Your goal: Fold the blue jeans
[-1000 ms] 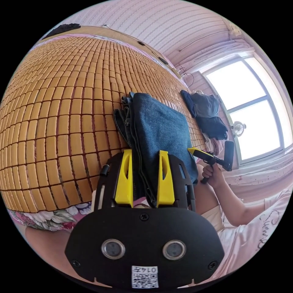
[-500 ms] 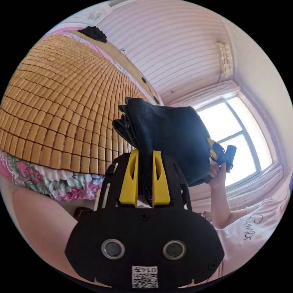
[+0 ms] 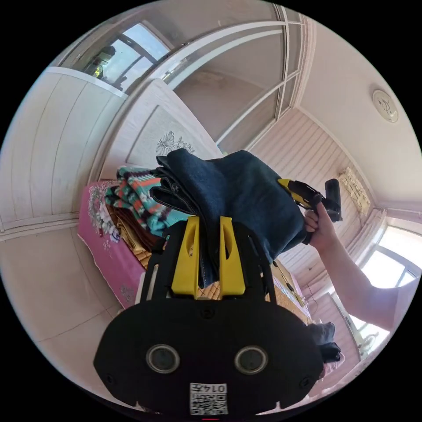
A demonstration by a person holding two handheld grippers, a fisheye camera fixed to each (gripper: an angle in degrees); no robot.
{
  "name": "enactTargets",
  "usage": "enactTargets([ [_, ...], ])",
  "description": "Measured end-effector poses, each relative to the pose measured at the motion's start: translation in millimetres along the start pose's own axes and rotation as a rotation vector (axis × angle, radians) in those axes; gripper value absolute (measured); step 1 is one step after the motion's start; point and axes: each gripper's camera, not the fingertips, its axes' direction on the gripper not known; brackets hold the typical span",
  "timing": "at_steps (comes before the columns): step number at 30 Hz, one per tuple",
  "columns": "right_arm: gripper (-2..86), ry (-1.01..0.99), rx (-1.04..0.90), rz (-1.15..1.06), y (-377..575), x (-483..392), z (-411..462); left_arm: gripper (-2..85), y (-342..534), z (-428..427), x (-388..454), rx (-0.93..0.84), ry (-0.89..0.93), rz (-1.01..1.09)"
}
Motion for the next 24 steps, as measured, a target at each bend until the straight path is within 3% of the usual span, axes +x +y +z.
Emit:
enactTargets([
  [3,2.8,0.125,-0.036,0.002,-70,26,58,7.7,-40,41,-32,0.027,-0.075,-0.164],
  [5,2.5,0.225,-0.089,0.056,-83,41,95,8.2,-50,79,-63,0.039,-0.220,-0.213],
  [7,2.9,0.171,-0.167,0.063,-69,49,129,8.8,-42,113,-90,-0.042,-0.361,-0.249],
  [9,3.9,0.088,-0.263,0.040,-14,47,162,9.9,-32,124,-109,-0.046,-0.344,-0.262],
  [13,4.5,0.075,-0.382,0.036,111,32,157,9.0,-32,100,-91,-0.094,-0.335,-0.062],
  [18,5.1,0.196,-0.494,0.341,320,1,44,4.9,15,45,-26,-0.233,-0.251,0.228],
  [20,3.8,0.239,-0.439,0.524,386,-18,-14,2.4,54,39,6,-0.456,-0.099,0.291],
  [24,1.3,0.400,-0.207,0.868,525,-91,-149,-0.4,107,33,76,-0.632,0.086,0.419],
])
